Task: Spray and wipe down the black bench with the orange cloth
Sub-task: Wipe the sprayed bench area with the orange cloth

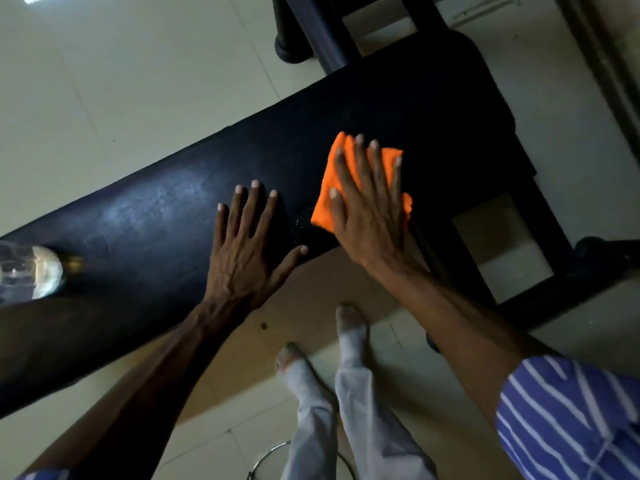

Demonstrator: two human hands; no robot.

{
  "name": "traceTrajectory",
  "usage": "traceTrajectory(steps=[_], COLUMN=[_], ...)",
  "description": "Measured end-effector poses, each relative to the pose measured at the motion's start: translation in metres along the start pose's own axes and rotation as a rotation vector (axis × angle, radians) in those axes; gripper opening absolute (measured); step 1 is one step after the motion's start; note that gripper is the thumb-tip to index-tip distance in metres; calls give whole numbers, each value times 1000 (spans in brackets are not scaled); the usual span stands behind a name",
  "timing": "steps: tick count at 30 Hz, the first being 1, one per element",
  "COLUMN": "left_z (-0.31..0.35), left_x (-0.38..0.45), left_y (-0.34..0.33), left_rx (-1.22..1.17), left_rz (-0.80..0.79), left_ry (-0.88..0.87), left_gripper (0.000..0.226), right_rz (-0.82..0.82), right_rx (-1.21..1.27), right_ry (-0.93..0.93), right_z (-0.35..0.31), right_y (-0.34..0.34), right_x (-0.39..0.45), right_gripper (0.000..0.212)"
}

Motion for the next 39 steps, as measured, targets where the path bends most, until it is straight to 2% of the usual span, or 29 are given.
traceTrajectory(steps=[3, 5, 7, 10, 11, 14, 17, 19, 21, 24, 26, 29, 31, 33, 34, 37, 39], left_z=[-2, -1, -1, -2, -3, -13, -27, -35, -40, -46, -50, -57, -64, -72, -75, -86, -90], left_x=[-3, -3, -3, -4, -5, -13, -23, -30, -36, -43, -50, -59, -66, -72, -74, -83, -88], left_y=[-4, -5, -6, -6, -6, -5, -5, -6, -9, -12, -12, -9, -8, -10, -12, -18, -19], left_rx=[22, 18, 21, 23, 16, -20, -32, -21, -14, -30, -67, -96, -90, -76, -76, -76, -93], left_rz=[11, 12, 9, 14, 13, 5, 0, 1, 3, 5, 8, 10, 16, 21, 23, 19, 16], left_ry=[-11, -6, 6, 17, 18, 51, 61, 54, 61, 109, 160, 220, 243, 250, 256, 282, 297], left_gripper=[94, 94, 93, 94, 95, 96, 95, 95, 95, 92, 91, 90, 89, 88, 88, 84, 80], right_rz=[-160, -209, -143, 13, 35, -84, -220, -260, -225, -52, 20, -90, -197, -240, -208, 38, 95], right_rx=[-47, -79, -61, -4, -1, -4, -27, -45, -50, -6, 38, 32, 23, 0, 12, 79, 60], right_ry=[250, 339, 229, -68, -87, 109, 337, 405, 350, 96, 4, 156, 308, 380, 327, -37, -85], right_z=[9, 23, 30, 8, -4, -31, -17, -5, -2, -24, -53, -76, -65, -50, -43, -49, -76], right_y=[0, 6, 12, 8, 3, -13, -12, -9, -6, -14, -26, -38, -35, -27, -24, -21, -32], right_x=[-15, 0, 24, 38, 33, -6, -17, -1, 16, 18, -3, -38, -38, -19, -6, 21, 9], right_gripper=[62, 61, 60, 61, 61, 62, 65, 66, 67, 63, 60, 60, 61, 62, 61, 59, 58])
Point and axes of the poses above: each hand's wrist, its own x-axis towards the middle knuckle, its own y-axis out of the back of the hand, z = x × y, the point moved 3 cm from there along x, towards the middle knuckle, and after that the axes turned 14 degrees about x, right-handed, at the moved point
